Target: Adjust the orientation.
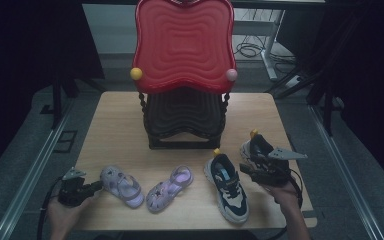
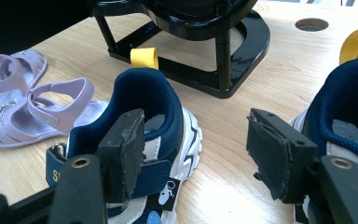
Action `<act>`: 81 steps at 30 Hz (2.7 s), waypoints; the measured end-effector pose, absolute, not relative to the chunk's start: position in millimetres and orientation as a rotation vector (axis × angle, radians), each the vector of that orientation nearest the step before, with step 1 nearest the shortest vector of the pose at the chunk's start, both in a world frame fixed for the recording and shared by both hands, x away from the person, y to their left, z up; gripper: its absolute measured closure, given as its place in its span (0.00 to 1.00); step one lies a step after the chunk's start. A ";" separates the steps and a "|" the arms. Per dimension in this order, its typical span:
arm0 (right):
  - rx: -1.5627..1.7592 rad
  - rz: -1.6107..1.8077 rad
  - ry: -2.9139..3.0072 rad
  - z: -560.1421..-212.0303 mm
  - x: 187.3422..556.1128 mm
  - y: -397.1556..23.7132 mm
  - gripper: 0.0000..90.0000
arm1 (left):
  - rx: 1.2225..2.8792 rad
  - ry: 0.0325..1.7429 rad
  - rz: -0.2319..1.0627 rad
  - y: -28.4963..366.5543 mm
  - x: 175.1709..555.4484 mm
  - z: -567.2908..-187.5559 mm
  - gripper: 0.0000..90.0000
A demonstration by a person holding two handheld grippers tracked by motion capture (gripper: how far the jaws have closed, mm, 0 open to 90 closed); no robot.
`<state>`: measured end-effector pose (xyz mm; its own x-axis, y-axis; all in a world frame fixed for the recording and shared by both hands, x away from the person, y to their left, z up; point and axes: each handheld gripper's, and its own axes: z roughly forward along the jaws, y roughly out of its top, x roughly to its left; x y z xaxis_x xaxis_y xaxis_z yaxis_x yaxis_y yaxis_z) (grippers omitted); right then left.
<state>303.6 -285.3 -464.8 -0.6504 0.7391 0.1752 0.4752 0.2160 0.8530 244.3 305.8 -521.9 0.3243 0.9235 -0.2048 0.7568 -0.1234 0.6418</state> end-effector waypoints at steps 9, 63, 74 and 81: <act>1.155 1.400 2.227 -466.9 304.2 -285.6 0.42 | 1.948 1.447 0.287 309.4 259.0 -520.6 1.00; 1.186 1.372 2.241 -473.7 305.8 -286.7 0.42 | 2.128 1.192 0.055 286.4 338.1 -503.2 0.99; 1.187 1.368 2.242 -474.0 305.8 -287.2 0.42 | 2.104 1.197 0.086 290.8 339.7 -499.9 0.93; 1.187 1.379 2.220 -472.2 304.5 -289.0 0.42 | 1.946 1.225 0.246 310.9 317.3 -477.8 0.69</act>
